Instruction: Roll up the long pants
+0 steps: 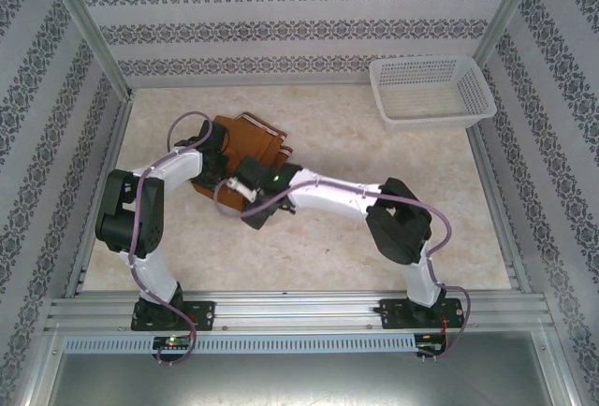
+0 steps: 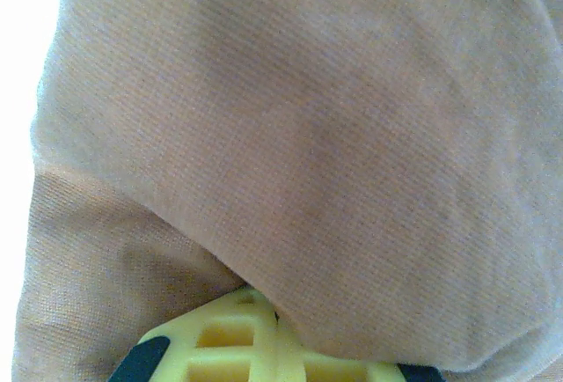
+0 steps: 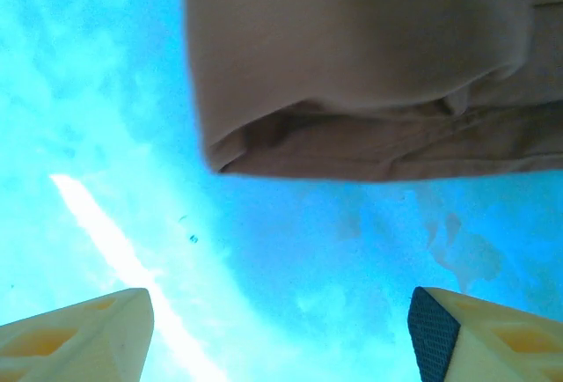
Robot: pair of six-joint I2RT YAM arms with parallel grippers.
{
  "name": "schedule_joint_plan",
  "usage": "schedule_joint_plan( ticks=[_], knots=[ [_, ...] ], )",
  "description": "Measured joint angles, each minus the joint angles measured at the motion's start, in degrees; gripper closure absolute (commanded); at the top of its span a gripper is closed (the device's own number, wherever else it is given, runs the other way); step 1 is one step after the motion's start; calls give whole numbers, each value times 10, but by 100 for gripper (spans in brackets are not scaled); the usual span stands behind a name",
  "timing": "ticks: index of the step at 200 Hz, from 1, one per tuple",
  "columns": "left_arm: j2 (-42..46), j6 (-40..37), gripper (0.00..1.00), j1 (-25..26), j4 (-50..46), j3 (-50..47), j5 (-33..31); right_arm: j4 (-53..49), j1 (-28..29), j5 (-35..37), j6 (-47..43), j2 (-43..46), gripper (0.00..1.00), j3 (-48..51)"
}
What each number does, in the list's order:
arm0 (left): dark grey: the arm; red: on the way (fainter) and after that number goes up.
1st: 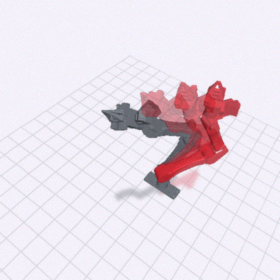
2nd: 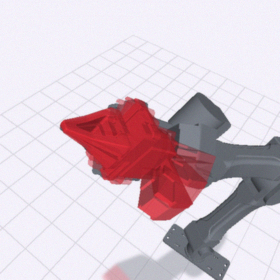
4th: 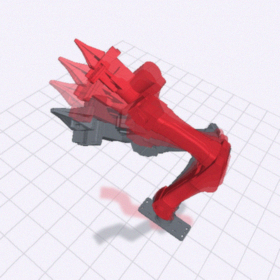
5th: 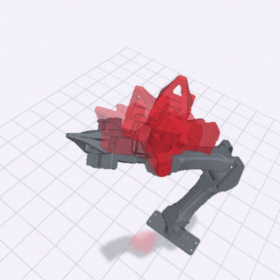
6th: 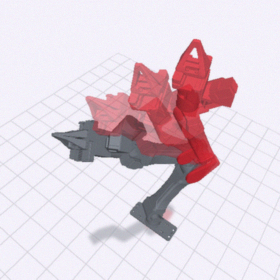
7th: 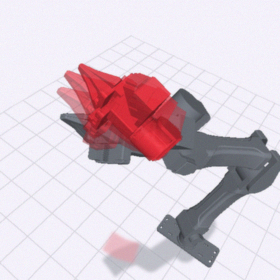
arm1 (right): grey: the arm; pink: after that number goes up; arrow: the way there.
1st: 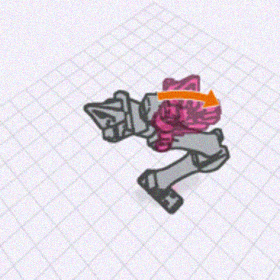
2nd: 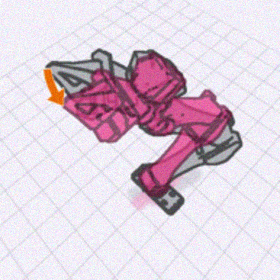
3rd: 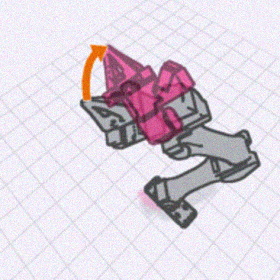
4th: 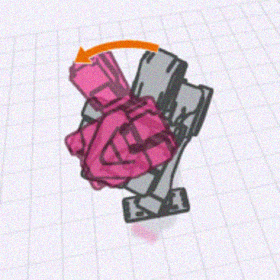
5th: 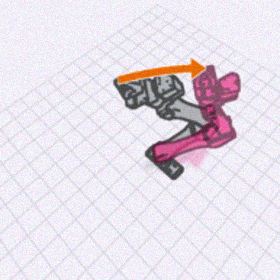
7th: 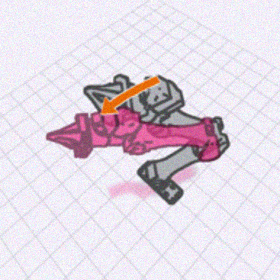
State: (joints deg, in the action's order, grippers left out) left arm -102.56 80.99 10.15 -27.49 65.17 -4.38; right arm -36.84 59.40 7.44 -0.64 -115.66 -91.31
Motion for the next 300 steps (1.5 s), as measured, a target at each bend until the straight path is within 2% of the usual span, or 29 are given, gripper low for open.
schedule_joint_plan(
  ticks=[26,48,87,128,152,174,187,198,210,216,222,226,228,229,232,234,300],
  knots=[
    [-3,0,100,-2,10,0,-2,19,70,120,-32,-12,18,-6],
    [-3,0,100,-2,10,0,-1,26,101,188,-63,-57,17,-55],
    [-1,-5,100,-2,12,-1,1,47,101,255,-129,-142,16,-143],
    [7,-11,100,-2,25,-14,5,109,86,305,-230,-204,18,-185],
    [13,-11,100,-1,36,-23,9,172,66,318,-303,-221,31,-168],
    [17,-11,100,0,57,-31,12,193,48,312,-335,-222,43,-159],
    [21,-10,100,2,68,-37,12,194,38,298,-341,-221,65,-158],
    [22,-10,100,2,76,-41,13,190,34,280,-336,-215,99,-156],
    [30,-10,100,2,80,-46,17,182,29,253,-323,-204,100,-149],
    [33,-11,94,2,79,-45,17,179,28,245,-315,-199,100,-144],
    [38,-11,78,3,78,-45,18,178,28,240,-308,-196,100,-141],
    [41,-13,56,3,75,-46,19,177,28,236,-304,-195,100,-138],
    [42,-14,36,3,75,-46,19,176,27,233,-304,-194,100,-137],
    [43,-14,31,3,75,-46,19,176,27,231,-303,-194,100,-137],
    [46,-14,7,3,73,-46,19,176,26,224,-299,-192,100,-135],
    [48,-15,2,3,72,-47,20,177,24,219,-300,-191,100,-135],
    [84,-35,0,9,28,27,8,131,-24,31,-236,-126,100,-130]
  ],
)
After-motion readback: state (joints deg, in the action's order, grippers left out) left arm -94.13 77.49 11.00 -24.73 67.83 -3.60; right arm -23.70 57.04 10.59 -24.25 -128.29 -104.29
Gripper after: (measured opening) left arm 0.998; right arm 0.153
